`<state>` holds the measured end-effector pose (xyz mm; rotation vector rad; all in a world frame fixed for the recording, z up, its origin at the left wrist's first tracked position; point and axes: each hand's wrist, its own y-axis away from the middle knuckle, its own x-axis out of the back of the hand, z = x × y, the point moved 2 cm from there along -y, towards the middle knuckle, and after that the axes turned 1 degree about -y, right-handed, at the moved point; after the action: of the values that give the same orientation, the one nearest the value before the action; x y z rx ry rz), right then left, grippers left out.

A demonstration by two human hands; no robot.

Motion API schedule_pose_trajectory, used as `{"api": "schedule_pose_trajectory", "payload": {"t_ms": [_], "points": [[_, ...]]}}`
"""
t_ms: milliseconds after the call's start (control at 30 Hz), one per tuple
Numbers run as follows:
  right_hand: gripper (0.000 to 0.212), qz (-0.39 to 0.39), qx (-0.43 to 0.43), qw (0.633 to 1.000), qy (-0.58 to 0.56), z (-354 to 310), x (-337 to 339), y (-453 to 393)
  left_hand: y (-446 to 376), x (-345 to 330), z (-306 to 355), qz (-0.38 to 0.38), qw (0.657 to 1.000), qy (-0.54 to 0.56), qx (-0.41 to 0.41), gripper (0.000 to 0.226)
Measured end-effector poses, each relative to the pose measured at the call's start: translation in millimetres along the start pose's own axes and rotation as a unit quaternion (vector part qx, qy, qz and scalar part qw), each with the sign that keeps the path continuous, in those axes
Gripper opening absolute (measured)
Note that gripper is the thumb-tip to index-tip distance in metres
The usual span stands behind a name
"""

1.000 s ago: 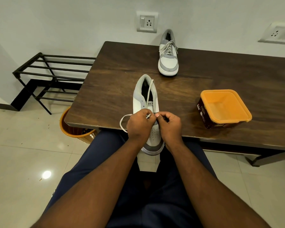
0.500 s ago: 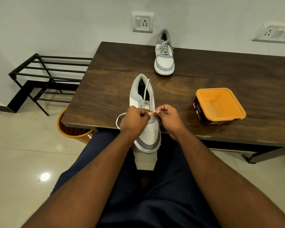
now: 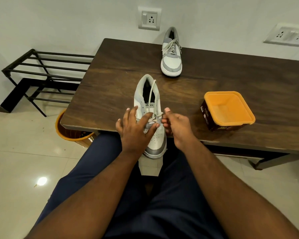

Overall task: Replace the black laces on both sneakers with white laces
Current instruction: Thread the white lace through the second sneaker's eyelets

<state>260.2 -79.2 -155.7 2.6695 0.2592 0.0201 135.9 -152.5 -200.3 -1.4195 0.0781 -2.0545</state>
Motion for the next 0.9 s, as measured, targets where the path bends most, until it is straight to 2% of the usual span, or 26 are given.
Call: {"api": "schedule_pose_trajectory", "payload": {"t_ms": [200,300,400,500,567,667,800,900], "points": [[0.005,0.0,-0.003,1.0,-0.019,6,-20,3,2,-1,-3,-0.004,0.999,0.05,0.003,0.047],[0.013,0.013,0.001,0.999,-0.038,-9,-17,-3,2,-1,-3,-0.004,0.999,0.05,0.007,0.047],[0.018,0.042,0.036,0.997,0.051,-34,-5,-18,2,-1,-3,-0.007,0.999,0.05,0.014,0.048],[0.019,-0.015,0.032,0.981,0.191,-39,-1,-17,4,-1,-3,-0.002,0.999,0.048,0.012,0.048],[0.023,-0.061,-0.011,0.975,0.213,-30,-6,-9,3,-1,-3,0.002,0.999,0.049,0.012,0.049],[0.016,-0.076,-0.022,0.992,0.1,-20,-18,-5,2,-2,-2,0.004,0.999,0.044,0.013,0.047],[0.016,-0.03,0.035,0.997,0.057,-41,-14,-18,4,0,-2,0.003,0.999,0.044,0.013,0.044],[0.019,0.025,0.078,0.989,-0.123,-98,6,-38,3,2,-2,0.0,0.999,0.035,0.017,0.045]]}}
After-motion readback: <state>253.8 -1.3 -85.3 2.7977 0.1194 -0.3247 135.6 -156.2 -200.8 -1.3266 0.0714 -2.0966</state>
